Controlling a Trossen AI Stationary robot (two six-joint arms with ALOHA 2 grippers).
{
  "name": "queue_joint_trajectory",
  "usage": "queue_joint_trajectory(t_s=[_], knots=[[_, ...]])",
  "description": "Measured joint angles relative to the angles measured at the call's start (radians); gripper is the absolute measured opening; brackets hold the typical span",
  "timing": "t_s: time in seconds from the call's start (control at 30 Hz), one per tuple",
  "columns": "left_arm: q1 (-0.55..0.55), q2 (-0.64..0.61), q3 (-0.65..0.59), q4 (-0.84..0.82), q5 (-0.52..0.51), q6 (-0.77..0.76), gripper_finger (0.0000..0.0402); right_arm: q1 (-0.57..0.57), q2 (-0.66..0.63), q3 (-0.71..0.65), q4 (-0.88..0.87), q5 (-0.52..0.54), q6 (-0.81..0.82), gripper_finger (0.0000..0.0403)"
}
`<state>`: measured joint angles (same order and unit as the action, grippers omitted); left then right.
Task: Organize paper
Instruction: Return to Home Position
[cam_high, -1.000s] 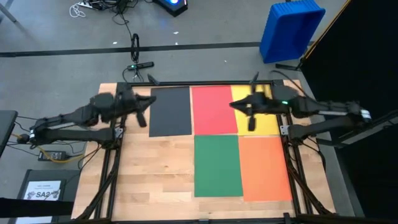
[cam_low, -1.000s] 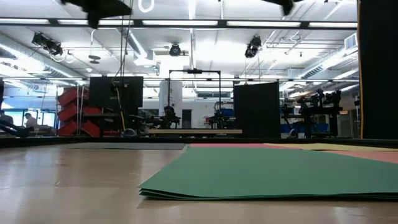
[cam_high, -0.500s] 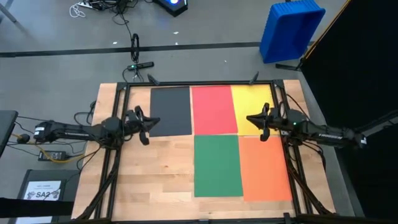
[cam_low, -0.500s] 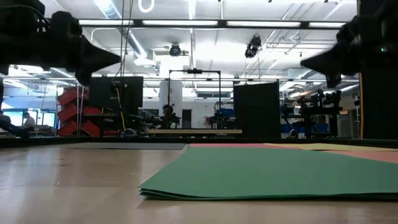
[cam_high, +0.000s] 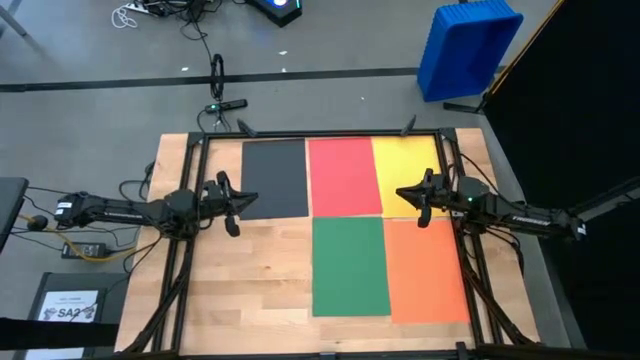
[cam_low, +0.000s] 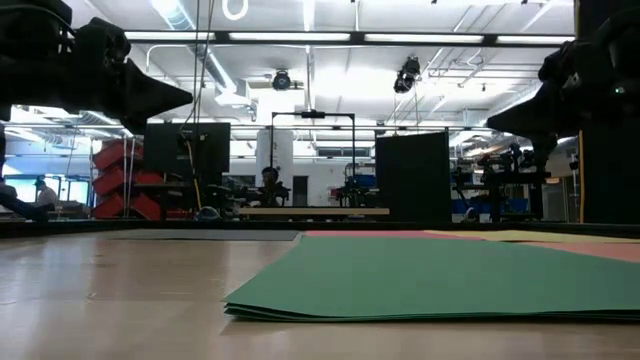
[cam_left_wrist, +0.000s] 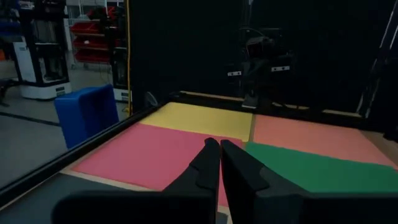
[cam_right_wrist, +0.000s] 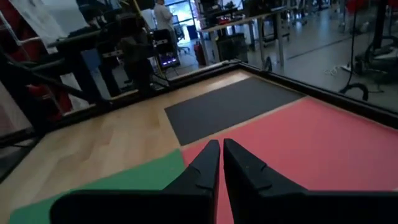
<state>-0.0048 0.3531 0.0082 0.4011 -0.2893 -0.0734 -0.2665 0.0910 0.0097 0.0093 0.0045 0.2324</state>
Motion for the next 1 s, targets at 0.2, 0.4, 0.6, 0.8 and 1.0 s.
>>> queue_joint_trajectory(t_s=[0.2, 0.4, 0.6, 0.8, 1.0], knots=[[0.000, 0.000, 0.000, -0.025, -0.014, -0.004, 0.0000, 0.000, 0.039, 0.000, 0.000, -0.004, -0.084, 0.0002], [0.000, 0.000, 0.000, -0.033, -0.016, -0.042, 0.0000, 0.001, 0.060, -0.001, 0.000, -0.004, -0.103, 0.0001], [0.000, 0.000, 0.000, -0.029, -0.016, -0.092, 0.0000, 0.001, 0.060, -0.001, 0.001, -0.005, -0.103, 0.0006], [0.000, 0.000, 0.000, -0.029, -0.017, -0.094, 0.0000, 0.001, 0.060, -0.001, 0.002, -0.008, -0.104, 0.0002], [0.000, 0.000, 0.000, -0.029, -0.017, -0.095, 0.0000, 0.001, 0.060, -0.002, 0.002, -0.007, -0.104, 0.0005]])
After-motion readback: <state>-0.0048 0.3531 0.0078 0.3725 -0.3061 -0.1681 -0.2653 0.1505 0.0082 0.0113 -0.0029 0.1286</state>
